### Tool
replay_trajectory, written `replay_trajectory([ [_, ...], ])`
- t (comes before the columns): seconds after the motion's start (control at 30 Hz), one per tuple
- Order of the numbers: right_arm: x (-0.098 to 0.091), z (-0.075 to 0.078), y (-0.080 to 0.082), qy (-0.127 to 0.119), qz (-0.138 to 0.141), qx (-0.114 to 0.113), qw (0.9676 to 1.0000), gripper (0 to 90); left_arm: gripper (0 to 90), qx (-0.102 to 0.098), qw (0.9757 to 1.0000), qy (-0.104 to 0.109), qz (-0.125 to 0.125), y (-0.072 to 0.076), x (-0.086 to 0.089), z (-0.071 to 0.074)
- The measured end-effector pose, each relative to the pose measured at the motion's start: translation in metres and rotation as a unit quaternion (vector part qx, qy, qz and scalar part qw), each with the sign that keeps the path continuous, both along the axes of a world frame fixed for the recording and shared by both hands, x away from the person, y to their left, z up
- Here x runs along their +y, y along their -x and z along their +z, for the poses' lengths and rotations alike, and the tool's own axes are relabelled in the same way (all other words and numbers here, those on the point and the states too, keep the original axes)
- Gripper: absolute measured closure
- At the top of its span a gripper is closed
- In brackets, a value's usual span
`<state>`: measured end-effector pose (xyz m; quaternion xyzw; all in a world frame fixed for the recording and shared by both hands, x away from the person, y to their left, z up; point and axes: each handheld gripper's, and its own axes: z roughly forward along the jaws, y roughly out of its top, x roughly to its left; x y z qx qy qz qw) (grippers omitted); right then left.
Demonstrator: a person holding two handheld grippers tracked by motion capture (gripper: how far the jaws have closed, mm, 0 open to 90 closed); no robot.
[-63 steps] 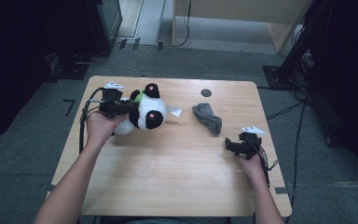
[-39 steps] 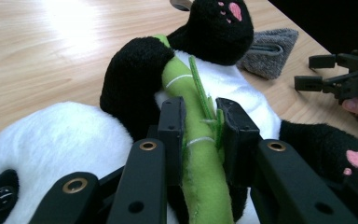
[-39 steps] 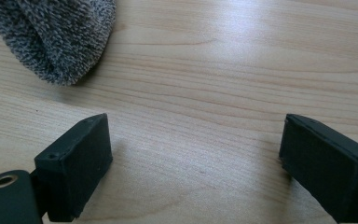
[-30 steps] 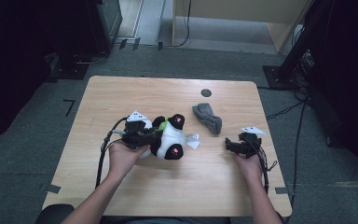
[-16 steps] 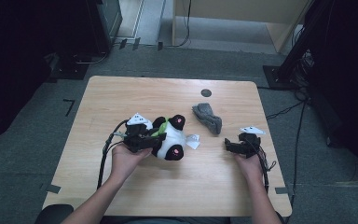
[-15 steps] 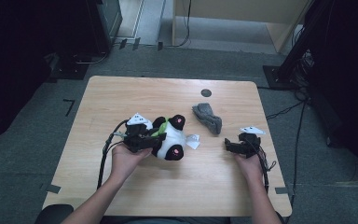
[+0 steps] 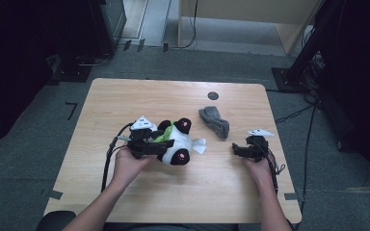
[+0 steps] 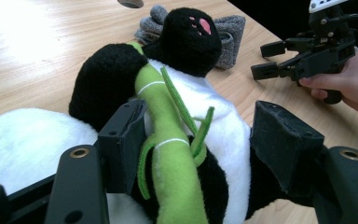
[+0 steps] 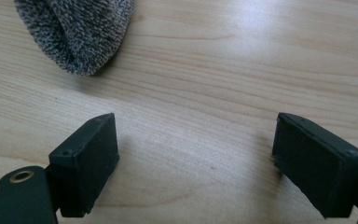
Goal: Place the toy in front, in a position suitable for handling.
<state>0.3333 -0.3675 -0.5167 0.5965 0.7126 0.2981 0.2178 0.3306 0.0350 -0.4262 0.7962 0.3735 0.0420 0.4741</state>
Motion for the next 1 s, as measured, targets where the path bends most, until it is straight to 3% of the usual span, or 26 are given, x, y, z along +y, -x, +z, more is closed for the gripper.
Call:
replay_trajectory([
  [0.03, -0.002, 0.003, -0.001, -0.019, -0.004, 0.001, 0.9998, 17.0, 35.0, -0.002, 1.0, 0.0, -0.002, 0.0, 0.002, 0.002],
  [0.17, -0.003, 0.01, -0.001, -0.033, -0.008, -0.015, 0.9993, 18.9, 35.0, -0.008, 1.0, -0.003, -0.003, 0.0, 0.007, 0.006],
  [0.3, -0.001, 0.014, -0.001, -0.032, -0.005, -0.019, 0.9993, 17.5, 35.0, -0.014, 0.9999, 0.003, -0.008, -0.002, 0.019, 0.013],
  [0.43, 0.004, 0.02, -0.003, -0.031, 0.003, -0.026, 0.9992, 17.2, 34.9, -0.016, 0.9999, 0.005, -0.002, -0.006, 0.032, 0.015],
  [0.6, 0.011, 0.022, -0.005, -0.029, 0.034, -0.021, 0.9988, 17.5, 34.5, -0.022, 0.9997, 0.003, 0.003, -0.011, 0.048, 0.017],
  [0.77, 0.012, 0.026, -0.005, -0.032, 0.036, -0.024, 0.9986, 18.6, 34.5, -0.026, 0.9995, 0.001, 0.018, -0.021, 0.061, 0.016],
  [0.87, 0.014, 0.034, -0.006, -0.045, 0.036, -0.04, 0.9975, 21.4, 34.5, -0.039, 0.9989, -0.013, 0.021, -0.026, 0.072, 0.015],
  [0.93, 0.016, 0.036, -0.008, -0.054, 0.046, -0.044, 0.9965, 23.9, 34.5, -0.04, 0.9989, -0.008, 0.022, -0.027, 0.078, 0.014],
  [1.0, 0.02, 0.039, -0.011, -0.042, 0.052, -0.047, 0.9967, 23.8, 34.6, -0.044, 0.9988, -0.003, 0.021, -0.029, 0.085, 0.014],
])
